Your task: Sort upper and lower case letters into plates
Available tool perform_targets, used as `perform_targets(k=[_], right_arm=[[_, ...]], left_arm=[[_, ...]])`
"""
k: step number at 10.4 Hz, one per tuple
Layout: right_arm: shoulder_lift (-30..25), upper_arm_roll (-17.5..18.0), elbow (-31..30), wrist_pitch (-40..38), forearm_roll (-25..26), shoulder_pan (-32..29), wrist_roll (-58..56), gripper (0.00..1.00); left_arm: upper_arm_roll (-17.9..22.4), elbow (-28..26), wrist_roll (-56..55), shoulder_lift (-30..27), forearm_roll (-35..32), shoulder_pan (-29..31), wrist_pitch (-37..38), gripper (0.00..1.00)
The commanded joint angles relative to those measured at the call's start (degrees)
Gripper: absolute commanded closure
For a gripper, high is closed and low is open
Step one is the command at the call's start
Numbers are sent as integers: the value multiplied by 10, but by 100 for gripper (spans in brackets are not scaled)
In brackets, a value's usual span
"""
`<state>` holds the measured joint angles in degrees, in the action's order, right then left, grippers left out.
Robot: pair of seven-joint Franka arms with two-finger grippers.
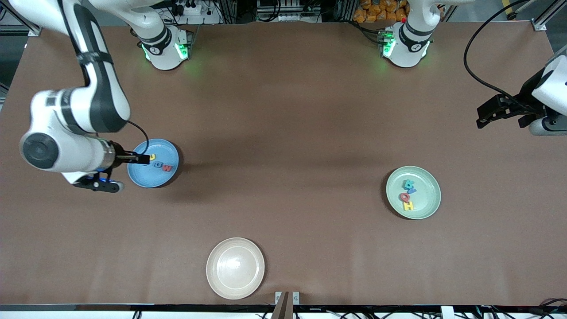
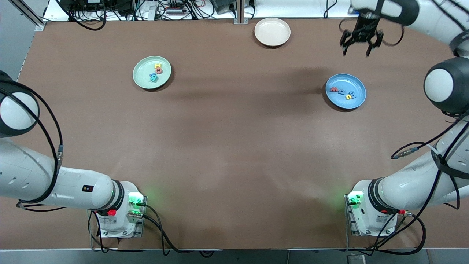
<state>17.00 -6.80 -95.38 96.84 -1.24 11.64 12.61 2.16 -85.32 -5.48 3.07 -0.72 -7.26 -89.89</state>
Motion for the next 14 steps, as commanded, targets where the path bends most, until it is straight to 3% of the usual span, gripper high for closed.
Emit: perform_targets(k=[1, 4, 5, 8, 14], right_arm=[[-70, 21, 7, -16, 8, -9, -30, 0], [-163, 34, 6, -38, 40, -17, -63, 0], [-166, 34, 15, -41, 52, -14, -64, 0], [-128, 25, 133, -56, 70, -23, -84, 0], [-119, 12, 147, -91, 60, -38, -121, 0]], left_arm=[[0, -16, 16, -16, -5, 1, -8, 0], [0, -15, 16, -14, -4, 2, -6, 0], [0, -15, 15, -14, -4, 2, -6, 0], [0, -12, 15, -13, -4, 3, -6, 0], [3, -5, 14, -14, -4, 5, -5, 0]])
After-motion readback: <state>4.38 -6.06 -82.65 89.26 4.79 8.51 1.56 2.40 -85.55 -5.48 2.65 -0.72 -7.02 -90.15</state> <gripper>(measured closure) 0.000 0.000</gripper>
